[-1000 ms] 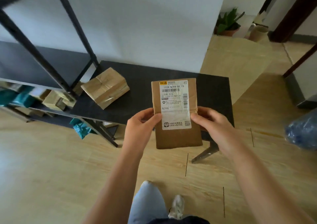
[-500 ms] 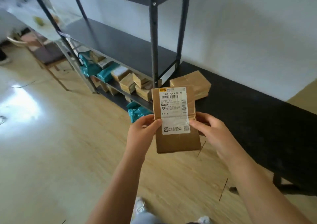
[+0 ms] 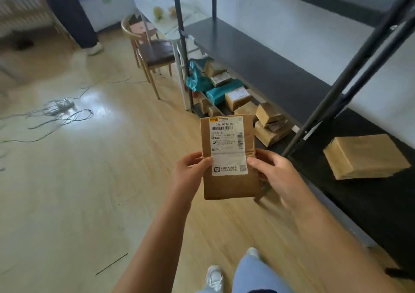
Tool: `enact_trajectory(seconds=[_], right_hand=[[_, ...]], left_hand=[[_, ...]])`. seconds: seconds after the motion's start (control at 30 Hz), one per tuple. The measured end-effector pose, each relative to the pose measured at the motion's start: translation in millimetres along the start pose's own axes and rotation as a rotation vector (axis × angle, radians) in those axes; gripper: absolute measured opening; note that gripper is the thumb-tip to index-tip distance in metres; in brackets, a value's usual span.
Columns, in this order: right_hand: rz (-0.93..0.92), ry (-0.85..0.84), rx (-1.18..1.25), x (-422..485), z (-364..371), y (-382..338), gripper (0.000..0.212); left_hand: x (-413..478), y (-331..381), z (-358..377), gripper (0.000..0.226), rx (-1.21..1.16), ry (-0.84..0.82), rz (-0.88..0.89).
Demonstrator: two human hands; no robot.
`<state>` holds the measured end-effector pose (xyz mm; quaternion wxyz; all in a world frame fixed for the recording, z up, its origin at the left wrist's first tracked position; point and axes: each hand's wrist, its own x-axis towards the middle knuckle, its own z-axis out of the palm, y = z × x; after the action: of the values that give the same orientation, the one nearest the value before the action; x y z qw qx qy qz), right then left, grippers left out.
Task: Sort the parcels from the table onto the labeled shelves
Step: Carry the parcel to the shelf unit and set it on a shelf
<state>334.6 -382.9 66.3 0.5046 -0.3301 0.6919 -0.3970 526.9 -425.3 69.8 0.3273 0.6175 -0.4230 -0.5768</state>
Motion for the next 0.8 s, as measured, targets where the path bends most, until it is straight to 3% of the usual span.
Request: enact_trajectory(seconds=[0.13, 0.3, 0.5, 0.67, 0.8], right_hand=[[-0.018, -0.068, -0.028, 45.1, 23.1, -21.2, 0.034], [-0.037, -0.116, -0.048, 121.0, 46.6, -61.0, 0.033], [-0.033, -0.164, -0.061, 219.9, 80.3, -123.2, 0.040], [-0.067, -0.211, -0.104, 286.2, 121.3, -164.2, 0.061], [-0.039, -0.239, -0.080, 328.6, 160.8, -191.0, 0.062]], left_hand=[[42.2, 9.8, -16.2, 0.037, -0.013, 0.050, -0.018], [112.5, 40.2, -25.5, 0.023, -0.022, 0.106, -0.007], [203.9, 87.0, -45.6, 0.030, -0.013, 0.187, -0.020], [262.6, 112.1, -74.7, 0.038, -0.035, 0.275, -0.012], [306.8, 132.2, -106.5, 0.039, -0.057, 0.294, 0.006]])
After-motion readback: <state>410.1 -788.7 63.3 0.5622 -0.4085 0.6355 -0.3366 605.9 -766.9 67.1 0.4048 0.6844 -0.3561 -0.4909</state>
